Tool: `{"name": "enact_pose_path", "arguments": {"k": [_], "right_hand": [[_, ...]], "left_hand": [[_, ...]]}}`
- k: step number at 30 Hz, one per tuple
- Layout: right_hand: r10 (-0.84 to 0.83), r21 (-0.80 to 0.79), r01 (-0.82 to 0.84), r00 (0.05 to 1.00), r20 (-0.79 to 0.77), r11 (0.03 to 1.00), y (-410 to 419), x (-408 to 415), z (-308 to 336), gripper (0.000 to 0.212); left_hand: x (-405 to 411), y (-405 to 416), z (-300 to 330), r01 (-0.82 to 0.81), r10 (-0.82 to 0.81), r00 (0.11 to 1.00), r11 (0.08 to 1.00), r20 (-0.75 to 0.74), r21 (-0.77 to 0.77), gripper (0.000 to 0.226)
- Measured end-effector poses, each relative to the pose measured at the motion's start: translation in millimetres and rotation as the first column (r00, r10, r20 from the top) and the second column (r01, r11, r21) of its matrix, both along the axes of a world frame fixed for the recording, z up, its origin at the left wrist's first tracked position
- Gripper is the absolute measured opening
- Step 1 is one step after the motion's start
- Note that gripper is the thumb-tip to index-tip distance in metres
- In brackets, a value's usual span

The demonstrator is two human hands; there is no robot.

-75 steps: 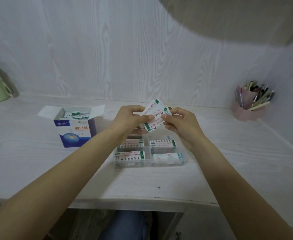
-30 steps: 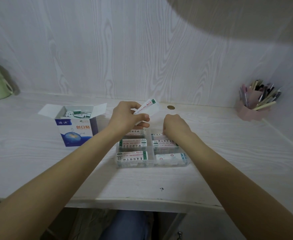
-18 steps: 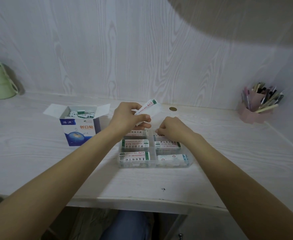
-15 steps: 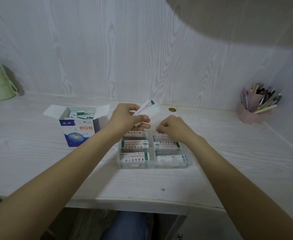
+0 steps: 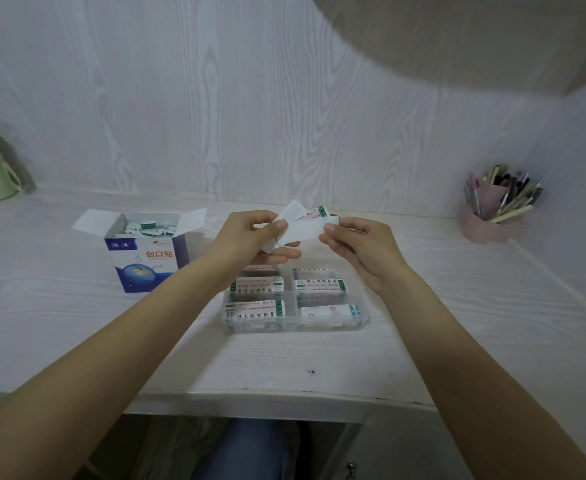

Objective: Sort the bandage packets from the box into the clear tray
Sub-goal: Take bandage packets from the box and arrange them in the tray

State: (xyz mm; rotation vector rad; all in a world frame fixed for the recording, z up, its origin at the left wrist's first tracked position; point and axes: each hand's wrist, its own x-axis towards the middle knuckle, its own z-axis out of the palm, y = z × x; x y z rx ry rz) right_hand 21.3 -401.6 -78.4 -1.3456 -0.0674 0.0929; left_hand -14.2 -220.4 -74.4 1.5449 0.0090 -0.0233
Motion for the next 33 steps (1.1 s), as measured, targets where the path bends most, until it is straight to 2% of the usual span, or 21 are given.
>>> {"name": "enact_pose_path", "arguments": {"k": [3,6,8,12,14,15,18,22,25,28,33], "right_hand": [[-0.024,0.030,0.025,0.998,-0.050,0.999,-7.2,-6.2,-3.7,0.004],[-0.070,0.014,0.072,0.994,-0.082,0.997,-16.5,-13.9,-6.4,0.012],[-0.077,0.017,0.079,0.992,-0.096,0.997,-24.8,-18.2,-9.6,0.006],[0.025,0.055,-0.018,0.991,-0.129,0.998,-38.6,-29.5,-14.3,0.013],[0.053,-0.061,-0.059,0.994,-0.096,0.996,-41.8,-33.8,-17.3,0.015],[0.057,-0.196,-0.066,0.997,-0.051,0.978,-42.5,-35.4,-19.3,0.010],[0.087,-0.575,-0.017,0.992,0.094,0.818,-40.6,-39.0,-24.2,0.015],[0.201,-0.839,0.052,0.961,0.190,0.542,-29.1,-41.3,-24.4,0.013],[0.302,-0.933,0.104,0.929,0.215,0.343,-17.9,-41.3,-28.7,0.013],[0.289,-0.969,0.162,0.934,0.212,0.187,-11.6,-42.8,-29.6,0.014],[0.282,-0.977,0.191,0.936,0.209,0.092,-9.5,-45.5,-26.7,0.012]], "left_hand": [[-2.8,-5.4,-0.2,-0.029,0.028,1.000,0.999,0.007,0.030,0.011],[-6.2,-10.8,-2.6,-0.086,0.086,0.996,0.996,0.023,0.025,0.009],[-9.1,-11.2,-5.0,-0.110,0.109,0.994,0.994,0.025,0.016,0.009],[-17.2,-11.6,-10.9,-0.189,0.188,0.981,0.982,0.044,0.012,0.010],[-21.5,-13.1,-13.0,-0.224,0.223,0.973,0.975,0.061,0.011,0.015],[-23.7,-14.4,-13.7,-0.226,0.225,0.972,0.974,0.068,0.011,0.017],[-30.5,-17.3,-13.6,-0.211,0.209,0.974,0.977,0.086,0.018,0.018],[-35.6,-18.4,-12.7,-0.211,0.208,0.974,0.977,0.092,0.025,0.014],[-38.4,-18.1,-11.5,-0.214,0.210,0.973,0.976,0.094,0.036,0.011],[-39.4,-19.2,-9.7,-0.217,0.213,0.973,0.975,0.092,0.041,0.013],[-40.3,-22.3,-9.6,-0.207,0.203,0.976,0.978,0.084,0.041,0.012]]}}
